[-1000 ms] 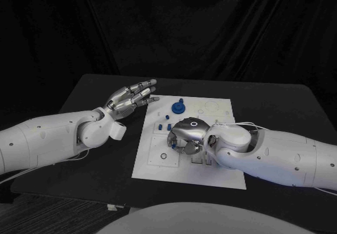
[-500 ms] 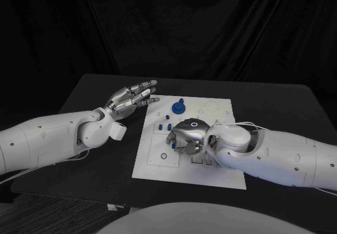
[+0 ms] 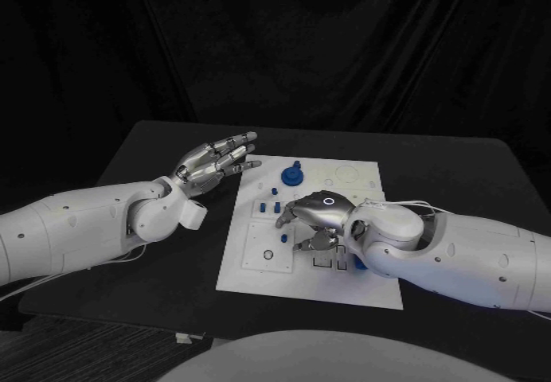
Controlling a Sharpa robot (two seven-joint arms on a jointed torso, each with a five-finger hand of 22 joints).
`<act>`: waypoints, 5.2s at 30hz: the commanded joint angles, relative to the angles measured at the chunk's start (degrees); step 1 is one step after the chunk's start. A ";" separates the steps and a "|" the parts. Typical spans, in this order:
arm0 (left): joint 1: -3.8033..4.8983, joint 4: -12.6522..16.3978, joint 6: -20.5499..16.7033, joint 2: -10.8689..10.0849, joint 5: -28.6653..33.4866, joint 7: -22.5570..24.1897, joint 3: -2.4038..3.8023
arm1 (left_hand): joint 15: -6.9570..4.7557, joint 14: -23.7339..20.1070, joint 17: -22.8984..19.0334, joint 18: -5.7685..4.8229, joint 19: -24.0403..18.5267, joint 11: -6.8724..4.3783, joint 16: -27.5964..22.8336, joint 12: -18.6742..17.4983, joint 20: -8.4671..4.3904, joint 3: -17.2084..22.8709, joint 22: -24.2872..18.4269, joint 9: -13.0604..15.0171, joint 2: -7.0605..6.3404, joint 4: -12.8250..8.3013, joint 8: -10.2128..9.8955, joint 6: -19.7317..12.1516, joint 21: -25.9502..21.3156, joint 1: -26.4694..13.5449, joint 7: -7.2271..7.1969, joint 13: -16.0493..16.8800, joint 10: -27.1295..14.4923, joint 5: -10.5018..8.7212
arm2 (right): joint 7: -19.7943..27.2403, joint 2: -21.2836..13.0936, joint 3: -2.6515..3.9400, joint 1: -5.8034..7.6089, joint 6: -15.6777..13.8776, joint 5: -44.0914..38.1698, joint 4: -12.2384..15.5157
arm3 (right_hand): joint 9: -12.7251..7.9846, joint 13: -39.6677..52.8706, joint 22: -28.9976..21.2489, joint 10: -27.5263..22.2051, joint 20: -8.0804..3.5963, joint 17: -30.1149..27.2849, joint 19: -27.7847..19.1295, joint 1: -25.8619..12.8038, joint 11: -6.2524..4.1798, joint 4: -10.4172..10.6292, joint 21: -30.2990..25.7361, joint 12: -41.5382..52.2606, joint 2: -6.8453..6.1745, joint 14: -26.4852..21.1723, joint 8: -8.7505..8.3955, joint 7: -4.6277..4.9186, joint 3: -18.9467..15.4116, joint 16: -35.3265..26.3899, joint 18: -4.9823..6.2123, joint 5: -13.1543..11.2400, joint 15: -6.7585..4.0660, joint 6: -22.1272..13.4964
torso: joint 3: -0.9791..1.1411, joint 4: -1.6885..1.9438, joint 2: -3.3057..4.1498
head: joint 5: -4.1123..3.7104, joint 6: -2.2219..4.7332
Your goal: Assemble the parts on the task board
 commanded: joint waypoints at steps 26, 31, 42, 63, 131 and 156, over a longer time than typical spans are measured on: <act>-0.57 -0.22 -7.41 -0.19 -5.61 7.74 0.04 | -5.98 -4.01 -1.23 -6.80 -9.18 -2.00 -3.50 -0.12 -12.90 -4.70 -21.16 -0.14 -1.05 3.77 -0.07 1.59 -4.74 -6.04 -0.63 -0.20 -0.59 -11.98 | -3.67 -11.84 0.11 8.35 -2.97 4.77 2.36 | -2.53 -8.85 7.41 2.57 0.08 7.41 6.85 -5.76 -0.02 3.35 13.75 -1.18 -2.14 5.92 1.71 1.23 -1.89 5.93 -0.60 2.43 -0.24 3.24 | -0.05 0.03 -0.02 | -0.05 -0.01; -0.72 -0.22 -9.45 -0.37 -6.15 9.23 0.04 | -7.95 -4.01 -1.23 -6.42 -9.18 -3.63 -3.50 -1.37 -14.58 -5.30 -21.16 -0.33 -1.84 3.75 -0.47 0.04 -4.74 -9.30 -2.17 -0.30 -0.84 -17.02 | -3.89 -12.59 0.10 7.67 -2.81 4.62 1.96 | -2.71 -9.90 7.43 2.49 0.10 7.49 6.96 -5.96 0.11 3.44 13.96 -2.08 -2.66 6.07 1.70 1.35 -2.35 5.96 -0.66 2.10 -0.13 3.55 | 0.00 -0.05 0.02 | -0.15 -0.01; -0.96 -0.62 -10.60 -0.27 -6.39 9.85 0.04 | -9.10 -4.01 -1.23 -6.44 -9.18 -4.67 -3.50 -6.22 -15.62 -3.92 -21.16 -1.94 -1.89 3.69 -2.19 -18.37 -4.74 -13.87 -12.04 -0.79 -1.57 -21.07 | -3.64 -12.05 0.10 6.25 -1.35 4.56 0.82 | -4.07 -12.93 7.57 5.24 0.75 7.58 7.21 -6.97 0.20 3.41 14.75 -3.81 -2.91 6.34 0.85 3.56 -2.65 6.06 -0.85 1.05 0.78 3.09 | -0.02 -0.01 0.01 | -0.69 -0.01; -1.31 -0.41 -10.84 -0.40 -6.41 8.41 0.04 | -8.08 -4.01 -1.23 -2.43 -9.18 -6.51 -3.50 -11.29 -6.53 -3.24 -21.16 -2.28 -0.95 3.67 -2.49 -21.52 -4.74 -13.19 -13.69 -1.43 -1.92 -16.30 | -2.78 -10.00 0.10 4.04 2.04 4.55 -0.60 | -5.21 -16.65 7.51 14.94 1.07 7.22 7.00 -0.82 -0.35 0.59 15.03 -6.01 1.44 6.26 2.69 6.33 2.29 6.06 -0.74 18.87 0.91 8.69 | -0.01 0.01 0.02 | -0.47 -0.01; -2.36 -1.48 -4.56 0.88 -6.41 5.27 0.04 | -7.04 -4.01 -1.23 -4.66 -9.18 -3.60 -3.50 -10.66 -11.74 -2.44 -21.16 -1.85 3.00 3.65 -2.03 -18.20 -4.74 -5.51 -8.49 -1.31 -1.86 -3.10 | -1.23 -6.00 0.12 7.87 0.98 2.35 8.75 | 3.11 -15.06 8.18 33.61 -1.93 7.84 7.43 -0.39 -4.09 -10.80 18.47 -10.47 1.92 6.84 8.17 3.41 14.08 6.15 -1.20 22.76 -2.32 17.53 | -0.04 0.01 -0.01 | -0.29 -0.01; -2.55 -1.10 -4.71 0.16 -6.41 5.39 0.04 | -6.41 -4.01 -1.23 -4.41 -9.18 -2.57 -3.50 -10.27 -10.81 -2.39 -21.16 -1.73 3.11 3.59 -1.89 -17.31 -4.74 -4.96 -7.82 -1.24 -1.78 -2.67 | -2.91 5.89 0.13 3.41 9.43 -4.78 4.40 | 3.65 -14.89 7.74 32.65 -1.69 6.79 6.77 -0.75 -3.58 -11.43 16.81 -11.72 2.39 6.42 7.21 3.86 14.40 5.41 -0.95 21.40 -1.91 16.03 | -0.01 0.06 -0.08 | 1.15 -0.01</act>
